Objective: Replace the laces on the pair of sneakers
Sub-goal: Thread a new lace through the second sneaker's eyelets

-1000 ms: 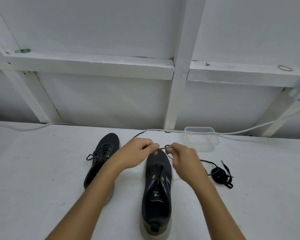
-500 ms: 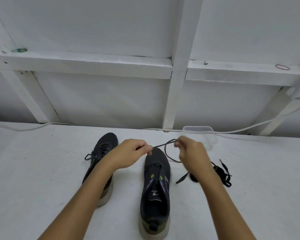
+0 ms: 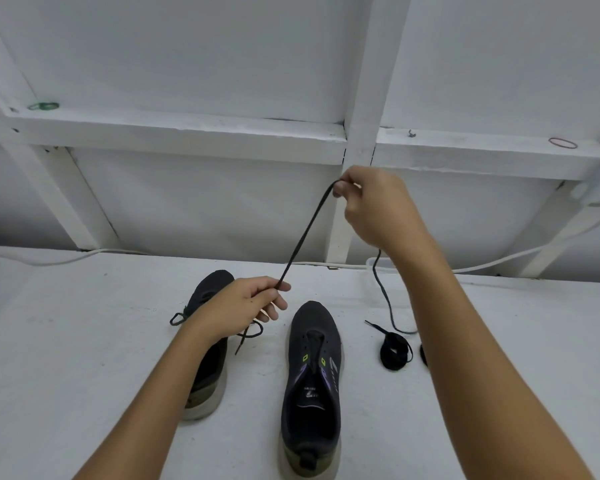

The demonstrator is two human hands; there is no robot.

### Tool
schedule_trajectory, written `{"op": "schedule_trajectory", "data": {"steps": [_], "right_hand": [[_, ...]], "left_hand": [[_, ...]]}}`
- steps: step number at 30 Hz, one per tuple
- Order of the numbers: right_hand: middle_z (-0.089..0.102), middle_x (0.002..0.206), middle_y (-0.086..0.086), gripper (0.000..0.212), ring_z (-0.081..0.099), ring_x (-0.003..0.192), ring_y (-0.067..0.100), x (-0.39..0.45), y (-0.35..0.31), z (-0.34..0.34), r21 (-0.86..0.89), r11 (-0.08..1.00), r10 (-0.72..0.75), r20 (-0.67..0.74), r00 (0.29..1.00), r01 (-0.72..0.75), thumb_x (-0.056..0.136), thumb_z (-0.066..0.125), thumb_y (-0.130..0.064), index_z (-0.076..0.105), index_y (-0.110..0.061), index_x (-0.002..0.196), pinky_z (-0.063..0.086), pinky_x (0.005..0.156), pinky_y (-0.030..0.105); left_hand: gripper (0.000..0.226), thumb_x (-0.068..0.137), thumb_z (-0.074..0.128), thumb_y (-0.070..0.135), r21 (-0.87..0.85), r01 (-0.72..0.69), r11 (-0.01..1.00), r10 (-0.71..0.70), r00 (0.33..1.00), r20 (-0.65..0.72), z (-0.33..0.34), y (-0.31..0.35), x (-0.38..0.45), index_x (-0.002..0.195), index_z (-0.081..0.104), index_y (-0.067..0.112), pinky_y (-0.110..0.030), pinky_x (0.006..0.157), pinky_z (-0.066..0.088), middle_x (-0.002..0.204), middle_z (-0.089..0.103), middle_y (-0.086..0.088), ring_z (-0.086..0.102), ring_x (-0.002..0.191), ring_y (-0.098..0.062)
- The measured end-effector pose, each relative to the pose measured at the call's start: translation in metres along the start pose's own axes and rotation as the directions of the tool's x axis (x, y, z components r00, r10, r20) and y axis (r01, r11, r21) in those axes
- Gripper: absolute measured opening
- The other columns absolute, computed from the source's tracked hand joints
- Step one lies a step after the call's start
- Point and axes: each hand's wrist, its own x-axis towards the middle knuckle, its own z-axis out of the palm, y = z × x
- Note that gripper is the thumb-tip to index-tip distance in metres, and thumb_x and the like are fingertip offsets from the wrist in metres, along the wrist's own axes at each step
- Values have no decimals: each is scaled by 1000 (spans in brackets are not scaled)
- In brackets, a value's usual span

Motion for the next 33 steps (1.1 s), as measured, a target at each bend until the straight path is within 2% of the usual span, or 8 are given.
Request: {"op": "schedule_trajectory", "data": {"steps": [8,12,15,19,22,26,29,33], "right_hand": [[54,62,-8,22,51,52,6,15,-8,0,55,998,-33,-49,998,36,102,53,-20,67,-21,85,34,45,13],[66,73,7,20,63,71,29,0,23,27,30,992,120,81,989,-123,102,53,-20,70,-15,93,49,66,32],[72,99,13,23,69,88,31,-20,51,50,-123,963,265,298,917,-239,102,53,-18,65,-19,121,56,77,36],[72,104,2,63,68,87,21,-50,63,74,-151,966,256,463,848,-209,100,55,-11,34,-36,154,50,59,27],[68,93,-8,46,66,75,15,-61,62,88,-72,988,155,518,841,-138,100,58,-18,55,-39,141,52,72,29],[60,76,-10,19,63,78,21,-67,62,97,-137,988,136,546,827,-72,99,54,-18,72,-23,100,45,63,29],[68,99,2,19,63,93,26,-67,71,95,-165,980,176,470,865,-110,100,47,-12,64,-20,100,53,79,38],[62,88,-3,24,66,83,21,-67,71,99,-29,984,160,558,815,-174,101,54,-25,61,-38,121,53,72,35]], "left_hand": [[25,104,50,23,-5,24,1000,-24,992,-126,3,-9,1,98,74,24,-19,57,48,81,72,4,58,60,-7],[28,104,45,13,-9,96,995,-96,995,-13,10,-19,-1,110,69,24,-19,59,47,87,73,7,57,65,-6],[26,104,46,19,26,119,993,-118,992,-46,15,-24,0,103,70,27,-18,56,43,90,74,5,49,57,-7],[27,103,47,29,229,107,968,-94,993,-70,16,-18,10,93,71,35,-22,59,43,81,71,16,47,52,-4],[27,102,47,31,379,55,924,-63,998,8,16,-6,17,94,71,37,-22,60,43,72,67,19,49,52,1],[25,103,48,32,469,11,883,-23,1000,19,12,5,22,99,72,37,-20,58,39,74,67,22,51,58,0],[25,103,48,32,482,20,876,-20,1000,-5,5,2,20,100,72,37,-17,56,35,74,67,23,51,57,5],[25,103,48,32,425,-2,905,4,1000,-4,5,0,20,99,71,39,-16,54,35,78,68,21,49,57,2]]}}
